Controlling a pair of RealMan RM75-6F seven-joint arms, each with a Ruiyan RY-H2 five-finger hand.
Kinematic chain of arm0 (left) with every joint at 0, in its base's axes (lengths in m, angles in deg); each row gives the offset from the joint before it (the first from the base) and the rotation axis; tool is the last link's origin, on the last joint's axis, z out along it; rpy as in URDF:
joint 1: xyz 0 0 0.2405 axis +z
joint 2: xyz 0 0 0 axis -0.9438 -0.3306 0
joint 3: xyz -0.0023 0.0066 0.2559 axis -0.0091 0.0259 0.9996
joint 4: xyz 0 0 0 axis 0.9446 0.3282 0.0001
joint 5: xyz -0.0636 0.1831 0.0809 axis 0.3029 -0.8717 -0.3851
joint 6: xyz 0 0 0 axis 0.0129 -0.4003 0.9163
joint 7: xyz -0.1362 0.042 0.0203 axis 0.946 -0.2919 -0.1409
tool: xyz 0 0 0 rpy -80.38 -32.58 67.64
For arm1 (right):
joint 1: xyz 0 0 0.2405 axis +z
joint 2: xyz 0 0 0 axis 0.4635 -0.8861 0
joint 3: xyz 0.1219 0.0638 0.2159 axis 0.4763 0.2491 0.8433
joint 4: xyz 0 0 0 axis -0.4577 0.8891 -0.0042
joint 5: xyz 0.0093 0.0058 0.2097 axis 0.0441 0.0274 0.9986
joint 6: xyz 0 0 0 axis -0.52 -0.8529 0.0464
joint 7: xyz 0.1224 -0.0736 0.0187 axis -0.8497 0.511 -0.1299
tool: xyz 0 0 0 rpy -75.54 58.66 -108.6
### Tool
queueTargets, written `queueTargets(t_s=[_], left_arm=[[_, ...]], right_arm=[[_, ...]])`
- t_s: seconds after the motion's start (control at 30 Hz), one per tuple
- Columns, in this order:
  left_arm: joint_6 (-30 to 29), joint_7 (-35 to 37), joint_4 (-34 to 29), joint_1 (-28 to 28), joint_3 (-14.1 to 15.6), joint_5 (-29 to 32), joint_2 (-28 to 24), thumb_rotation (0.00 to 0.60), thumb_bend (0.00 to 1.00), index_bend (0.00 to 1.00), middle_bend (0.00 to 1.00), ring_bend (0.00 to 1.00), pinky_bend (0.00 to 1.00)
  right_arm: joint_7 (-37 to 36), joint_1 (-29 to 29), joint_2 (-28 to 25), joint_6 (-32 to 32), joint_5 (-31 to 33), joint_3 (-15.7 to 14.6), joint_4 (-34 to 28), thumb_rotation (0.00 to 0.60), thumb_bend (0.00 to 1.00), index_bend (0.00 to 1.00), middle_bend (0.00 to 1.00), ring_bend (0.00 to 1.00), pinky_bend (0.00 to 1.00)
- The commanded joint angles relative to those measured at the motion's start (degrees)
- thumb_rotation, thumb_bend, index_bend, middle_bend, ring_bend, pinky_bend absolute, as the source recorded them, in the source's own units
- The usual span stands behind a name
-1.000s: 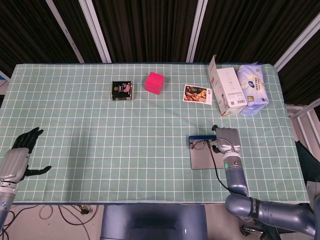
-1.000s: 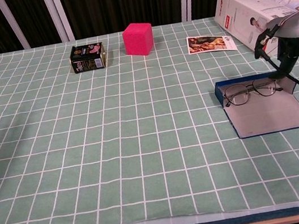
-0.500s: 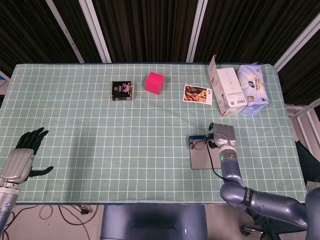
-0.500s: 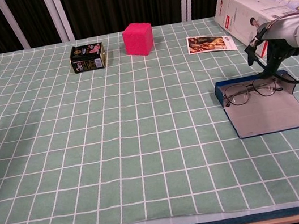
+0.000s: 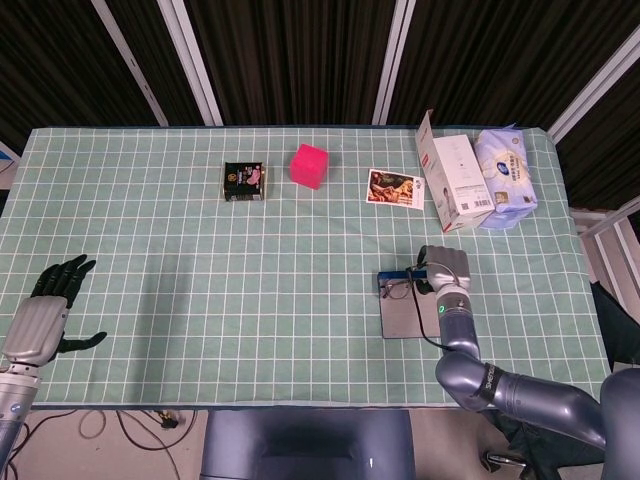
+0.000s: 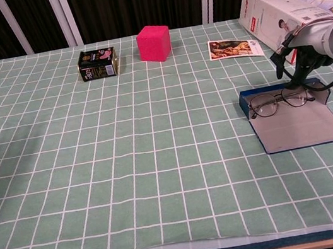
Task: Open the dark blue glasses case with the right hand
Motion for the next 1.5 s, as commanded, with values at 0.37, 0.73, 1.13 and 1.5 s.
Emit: queueTargets(t_s=[0.37, 0.73, 1.13, 1.5], left_arm=[[0.52, -0.05, -0.38, -0.13, -0.14, 0.85, -0.08, 0.6, 0.0, 0.0, 0.0, 0.0, 0.0], [0.78, -0.04, -0.62, -0.17, -0.18, 1.29, -0.14, 0.6, 0.0, 0.0, 0.0, 0.0, 0.0], [1.08, 0.03, -0.92, -0.24, -0.28, 1.79, -0.23, 0.6, 0.0, 0.0, 0.0, 0.0, 0.0], [1.34, 0.26, -1.06, -0.3, -0.32, 2.09, -0.32, 0.6, 0.0, 0.0, 0.0, 0.0, 0.0]], right_arm=[[0.21, 0.95, 0.56, 1.15, 2.35, -0.53, 2.26, 0.6, 0.44, 0.41, 0.95, 1.0, 1.0], [0.04, 1.25, 0.84, 1.59, 3.11, -0.93, 3.0, 0.6, 0.47, 0.43, 0.95, 1.0, 1.0], [-0.19, 1.48, 1.03, 1.89, 3.73, -1.23, 3.44, 0.6, 0.49, 0.45, 0.95, 1.0, 1.0], [-0.11, 1.66, 1.14, 1.77, 4.31, -1.4, 3.88, 0.6, 0.49, 0.49, 0.95, 1.0, 1.0]])
